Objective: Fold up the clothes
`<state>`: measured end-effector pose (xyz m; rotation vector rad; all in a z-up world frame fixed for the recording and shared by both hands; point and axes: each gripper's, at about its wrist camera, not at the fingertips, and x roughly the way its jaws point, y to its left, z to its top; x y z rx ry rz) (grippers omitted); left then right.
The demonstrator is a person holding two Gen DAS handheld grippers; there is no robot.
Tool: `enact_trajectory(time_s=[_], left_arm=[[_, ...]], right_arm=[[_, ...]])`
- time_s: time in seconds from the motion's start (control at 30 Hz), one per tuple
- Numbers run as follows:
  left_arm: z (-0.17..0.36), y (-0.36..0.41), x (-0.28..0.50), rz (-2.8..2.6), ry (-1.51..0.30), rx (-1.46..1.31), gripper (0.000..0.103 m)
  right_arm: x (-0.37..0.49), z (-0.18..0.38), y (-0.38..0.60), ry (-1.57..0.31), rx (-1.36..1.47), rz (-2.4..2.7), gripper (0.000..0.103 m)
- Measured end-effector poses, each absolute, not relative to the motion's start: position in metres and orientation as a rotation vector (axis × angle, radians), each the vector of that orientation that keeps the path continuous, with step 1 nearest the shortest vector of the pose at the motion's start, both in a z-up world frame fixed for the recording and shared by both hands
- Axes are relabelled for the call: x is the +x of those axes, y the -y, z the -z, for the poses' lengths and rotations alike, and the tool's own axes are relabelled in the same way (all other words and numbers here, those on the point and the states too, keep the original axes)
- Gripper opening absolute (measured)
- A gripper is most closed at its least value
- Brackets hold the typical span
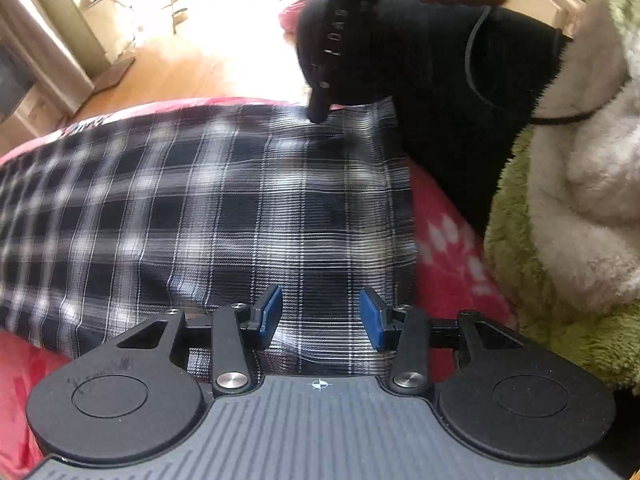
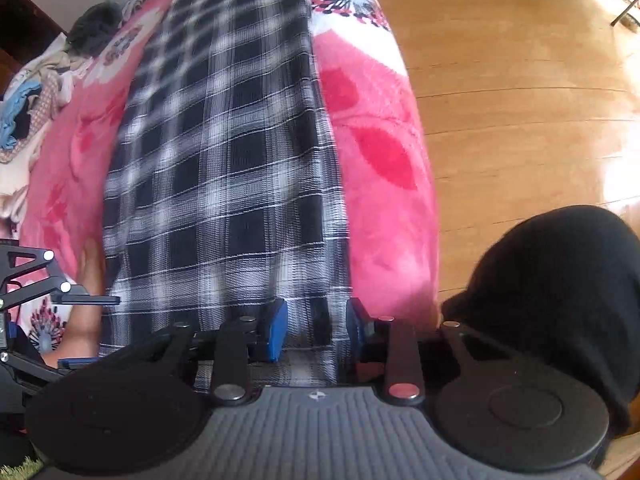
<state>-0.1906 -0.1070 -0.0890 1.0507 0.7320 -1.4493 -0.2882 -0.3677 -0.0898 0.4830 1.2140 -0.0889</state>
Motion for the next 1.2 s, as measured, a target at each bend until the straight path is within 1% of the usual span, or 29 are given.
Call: enact_trajectory(time_s=[0.03, 0.1, 0.2, 0.27, 0.33, 0.5, 0.93, 0.97, 1.03, 1.07, 1.13, 1.2], left_arm=[[0.091, 0.108, -0.189, 1.44, -0.74, 1.046, 0.042], [0.094, 0.109, -0.187, 1.428, -0.751, 1.042, 0.042], [0.097, 0.111, -0.185, 1.411, -0.777, 1.039, 0.042], [0.097, 0.111, -0.183, 1.399, -0.793, 1.032, 0.042], [0.097, 0.112, -0.182, 1.393, -0.801, 1.028, 0.042], [0.097, 0.114, -0.183, 1.386, -0.814, 1.034, 0.042], [0.097, 0.113, -0.185, 1.376, -0.835, 1.034, 0.043], [0.097, 0.113, -0.185, 1.376, -0.837, 1.036, 0.043], [0.096, 0.113, -0.185, 1.376, -0.836, 1.04, 0.043], [0.096, 0.113, -0.185, 1.376, -0.836, 1.042, 0.043], [0.096, 0.114, -0.185, 1.375, -0.837, 1.044, 0.043], [0.096, 0.115, -0.186, 1.374, -0.838, 1.046, 0.043]], right_arm=[[-0.287, 0.09, 0.365, -1.209, 0.465, 0.087, 0.034], [-0.286, 0.091, 0.361, -1.198, 0.431, 0.083, 0.022], [-0.284, 0.091, 0.356, -1.191, 0.406, 0.078, 0.013], [-0.283, 0.092, 0.357, -1.186, 0.4, 0.077, 0.01], [-0.284, 0.091, 0.359, -1.178, 0.417, 0.084, 0.01], [-0.28, 0.095, 0.361, -1.188, 0.434, 0.086, 0.014], [-0.28, 0.107, 0.371, -1.184, 0.515, 0.099, 0.016], [-0.28, 0.107, 0.372, -1.183, 0.522, 0.098, 0.017], [-0.281, 0.107, 0.375, -1.18, 0.543, 0.094, 0.026], [-0.281, 0.107, 0.376, -1.176, 0.548, 0.093, 0.033], [-0.282, 0.106, 0.374, -1.164, 0.533, 0.089, 0.034], [-0.282, 0.105, 0.372, -1.156, 0.513, 0.082, 0.032]])
